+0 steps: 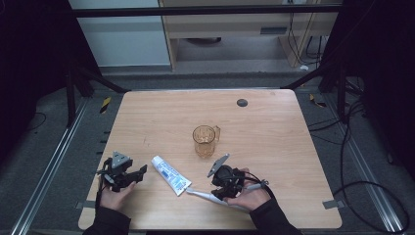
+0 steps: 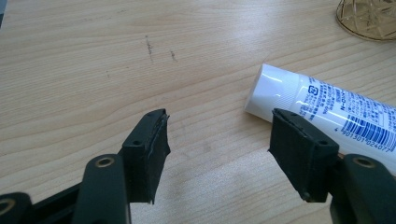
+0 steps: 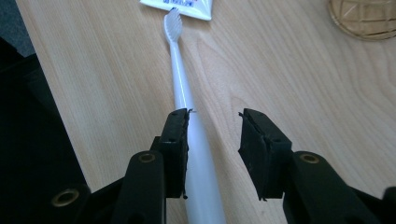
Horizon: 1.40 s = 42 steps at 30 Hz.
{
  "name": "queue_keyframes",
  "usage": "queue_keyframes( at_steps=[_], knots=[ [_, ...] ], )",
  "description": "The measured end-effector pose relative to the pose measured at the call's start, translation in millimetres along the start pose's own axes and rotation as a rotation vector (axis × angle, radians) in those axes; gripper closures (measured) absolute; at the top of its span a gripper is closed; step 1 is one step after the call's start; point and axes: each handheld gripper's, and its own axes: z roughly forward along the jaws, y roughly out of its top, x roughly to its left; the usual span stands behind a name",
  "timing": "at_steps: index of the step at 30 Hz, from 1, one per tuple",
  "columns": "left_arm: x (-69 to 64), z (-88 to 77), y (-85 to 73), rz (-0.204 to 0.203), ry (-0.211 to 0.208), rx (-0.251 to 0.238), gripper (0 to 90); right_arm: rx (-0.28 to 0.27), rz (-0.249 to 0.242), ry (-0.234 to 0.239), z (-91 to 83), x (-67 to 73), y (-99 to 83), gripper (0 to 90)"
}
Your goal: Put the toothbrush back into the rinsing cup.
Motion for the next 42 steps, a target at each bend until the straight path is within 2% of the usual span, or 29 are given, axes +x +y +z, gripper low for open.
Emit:
queue_keyframes(
  at_steps=[9,17,36,42],
  knots=[
    [-0.4,0.0,0.1,0.004,-0.002,0.001,36.7,0.025,-0.004,0.016,8.7,1.5,-3.8,61.6],
    [0.1,0.2,0.1,0.001,-0.002,0.001,36.7,0.055,-0.04,0.034,16.7,5.0,2.2,58.8],
    [0.5,0.1,0.2,-0.002,-0.003,0.0,36.8,0.134,-0.04,0.068,35.5,3.4,-1.7,57.8],
    [0.3,0.3,0.2,0.0,-0.003,0.001,36.8,0.156,-0.047,0.066,37.2,3.4,-3.8,58.1]
  ],
)
